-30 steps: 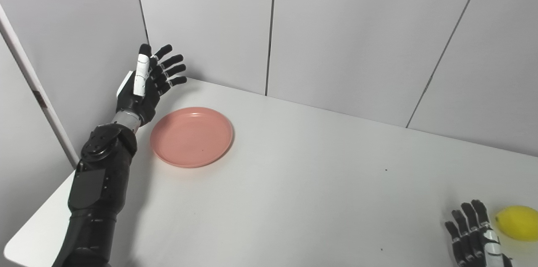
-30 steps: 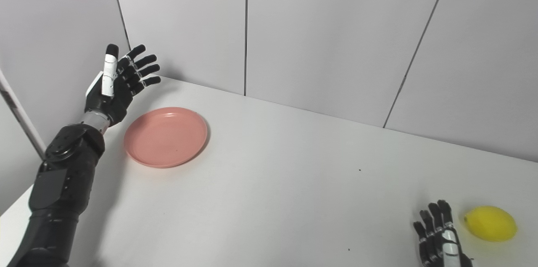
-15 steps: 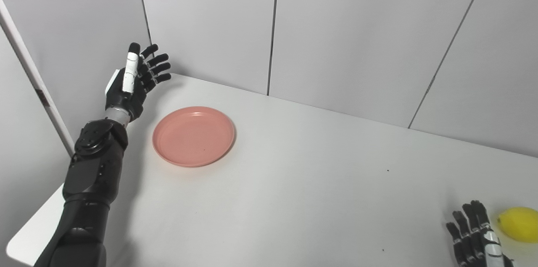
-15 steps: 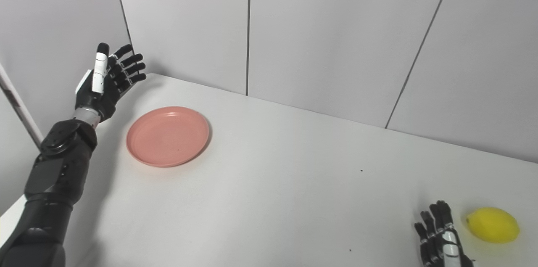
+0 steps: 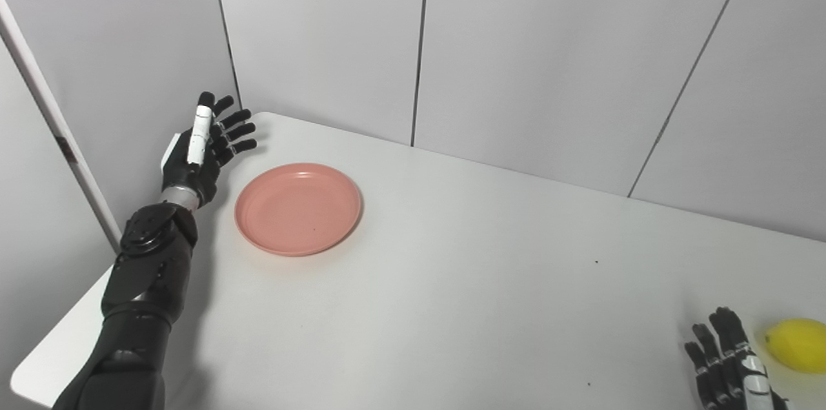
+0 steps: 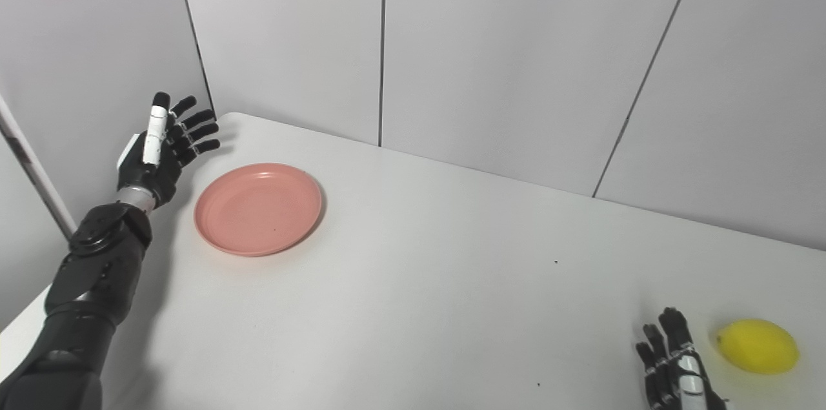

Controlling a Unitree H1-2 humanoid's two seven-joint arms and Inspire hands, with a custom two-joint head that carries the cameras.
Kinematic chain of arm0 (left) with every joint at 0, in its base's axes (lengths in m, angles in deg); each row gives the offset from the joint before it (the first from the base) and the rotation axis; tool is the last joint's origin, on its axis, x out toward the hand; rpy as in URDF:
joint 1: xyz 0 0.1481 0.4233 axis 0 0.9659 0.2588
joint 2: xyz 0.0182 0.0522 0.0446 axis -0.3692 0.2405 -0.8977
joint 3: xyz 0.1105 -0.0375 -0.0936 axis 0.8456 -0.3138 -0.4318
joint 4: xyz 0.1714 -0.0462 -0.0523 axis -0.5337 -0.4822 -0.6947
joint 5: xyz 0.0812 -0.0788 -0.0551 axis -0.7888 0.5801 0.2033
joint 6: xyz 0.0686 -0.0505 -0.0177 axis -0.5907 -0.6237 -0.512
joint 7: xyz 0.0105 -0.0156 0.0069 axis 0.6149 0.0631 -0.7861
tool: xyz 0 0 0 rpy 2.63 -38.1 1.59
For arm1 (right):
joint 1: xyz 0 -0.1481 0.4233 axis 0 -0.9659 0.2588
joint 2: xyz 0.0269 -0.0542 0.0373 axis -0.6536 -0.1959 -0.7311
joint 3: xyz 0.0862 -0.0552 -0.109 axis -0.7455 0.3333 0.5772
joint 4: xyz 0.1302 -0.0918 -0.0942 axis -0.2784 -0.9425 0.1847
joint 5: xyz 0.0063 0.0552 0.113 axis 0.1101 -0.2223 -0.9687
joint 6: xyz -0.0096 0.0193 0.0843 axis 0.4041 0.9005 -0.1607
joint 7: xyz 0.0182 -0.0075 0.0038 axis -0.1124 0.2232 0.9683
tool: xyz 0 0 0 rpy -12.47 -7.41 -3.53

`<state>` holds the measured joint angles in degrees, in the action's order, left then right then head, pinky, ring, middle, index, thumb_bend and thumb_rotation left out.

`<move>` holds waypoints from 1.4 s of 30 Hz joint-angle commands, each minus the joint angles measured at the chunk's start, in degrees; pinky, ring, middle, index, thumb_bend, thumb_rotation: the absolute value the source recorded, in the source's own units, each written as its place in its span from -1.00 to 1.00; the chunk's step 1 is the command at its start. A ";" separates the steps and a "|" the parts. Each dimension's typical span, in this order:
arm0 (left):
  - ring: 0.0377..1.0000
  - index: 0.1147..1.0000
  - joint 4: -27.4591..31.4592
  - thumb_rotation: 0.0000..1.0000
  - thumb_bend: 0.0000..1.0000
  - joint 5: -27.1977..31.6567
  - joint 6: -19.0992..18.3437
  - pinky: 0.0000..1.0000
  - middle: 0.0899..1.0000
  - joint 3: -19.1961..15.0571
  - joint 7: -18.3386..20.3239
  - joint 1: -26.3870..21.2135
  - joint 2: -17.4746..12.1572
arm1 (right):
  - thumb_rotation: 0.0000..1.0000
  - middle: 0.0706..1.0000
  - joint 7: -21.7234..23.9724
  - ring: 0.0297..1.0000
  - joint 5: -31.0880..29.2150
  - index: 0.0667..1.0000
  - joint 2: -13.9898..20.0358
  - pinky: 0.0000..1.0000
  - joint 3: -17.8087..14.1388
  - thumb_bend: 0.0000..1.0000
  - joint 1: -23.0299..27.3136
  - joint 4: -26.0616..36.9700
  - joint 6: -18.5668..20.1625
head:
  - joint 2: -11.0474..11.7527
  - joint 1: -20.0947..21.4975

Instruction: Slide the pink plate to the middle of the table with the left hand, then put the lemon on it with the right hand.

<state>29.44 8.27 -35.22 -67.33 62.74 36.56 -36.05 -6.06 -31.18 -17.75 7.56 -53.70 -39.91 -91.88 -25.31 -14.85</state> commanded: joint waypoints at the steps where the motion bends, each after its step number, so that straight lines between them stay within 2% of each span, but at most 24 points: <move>1: 0.55 0.67 0.48 0.67 1.00 -0.01 2.78 0.41 0.59 -0.28 -0.31 -2.76 -0.64 | 0.58 0.99 0.10 0.95 0.10 0.87 0.01 0.99 0.17 0.27 -1.85 -0.74 1.28 | -0.12 0.09; 11: 0.66 0.71 -4.13 0.72 0.91 -0.97 4.69 0.64 0.69 1.85 1.31 -3.17 -0.46 | 0.59 1.00 0.09 0.96 0.12 0.88 0.01 1.00 0.30 0.20 -1.93 -0.08 1.67 | -0.33 0.31; 16: 0.65 0.67 -7.62 0.71 0.92 -1.93 7.24 0.60 0.65 3.14 2.21 -3.94 -0.27 | 0.57 1.00 -0.16 0.96 -0.25 0.88 -0.18 1.00 0.33 0.18 -2.16 0.71 2.42 | -0.59 0.49; 21: 0.63 0.59 -8.72 0.70 0.88 -0.32 6.00 0.59 0.63 2.69 2.95 -4.15 0.31 | 0.58 1.00 -0.15 0.96 0.16 0.89 -0.08 1.00 0.46 0.17 -2.30 1.50 2.93 | -0.75 0.50; 25: 0.67 0.59 -6.34 0.76 0.83 0.72 4.17 0.60 0.67 2.38 3.61 -3.21 1.08 | 0.58 1.00 0.13 0.97 -0.08 0.90 -0.01 1.00 0.47 0.13 -2.28 1.44 2.81 | -0.76 0.68; 27: 0.69 0.70 -6.28 0.78 0.83 1.19 3.42 0.61 0.69 2.29 3.83 -3.08 1.24 | 0.59 1.00 0.24 0.98 -0.22 0.91 0.03 1.00 0.47 0.09 -2.25 1.41 2.85 | -0.80 0.65; 31: 0.72 0.77 -7.08 0.73 0.91 2.15 2.86 0.63 0.72 1.88 5.20 -3.01 1.40 | 0.60 1.00 0.15 0.99 -0.06 0.90 0.10 1.00 0.47 0.08 -2.27 1.42 2.95 | -0.85 0.61; 34: 0.68 0.77 -4.36 0.73 0.89 2.60 1.22 0.63 0.69 1.95 5.19 -2.02 2.00 | 0.59 1.00 0.05 0.98 -0.06 0.91 0.08 1.00 0.49 0.07 -2.31 1.63 3.15 | -1.11 0.64; 37: 0.69 0.78 -5.08 0.71 0.93 3.71 0.05 0.63 0.70 1.39 6.62 -2.07 1.97 | 0.58 1.00 0.00 0.97 -0.31 0.91 0.00 1.00 0.43 0.09 -2.25 1.62 3.40 | -1.25 0.72; 38: 0.69 0.79 -3.51 0.71 0.93 4.22 -0.92 0.64 0.70 1.43 6.93 -1.47 2.30 | 0.57 1.00 -0.06 0.96 -0.31 0.91 -0.06 1.00 0.43 0.09 -2.23 1.68 3.47 | -1.30 0.77; 42: 0.71 0.80 -0.29 0.75 0.83 5.59 -3.32 0.63 0.72 1.35 7.52 0.03 3.35 | 0.58 1.00 0.00 0.98 -0.54 0.92 -0.16 1.00 0.45 0.05 -2.18 1.90 3.83 | -1.37 0.98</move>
<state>27.39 12.87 -37.09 -65.71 69.52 37.18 -32.60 -6.28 -31.00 -17.72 7.93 -54.78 -38.03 -89.05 -26.63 -13.89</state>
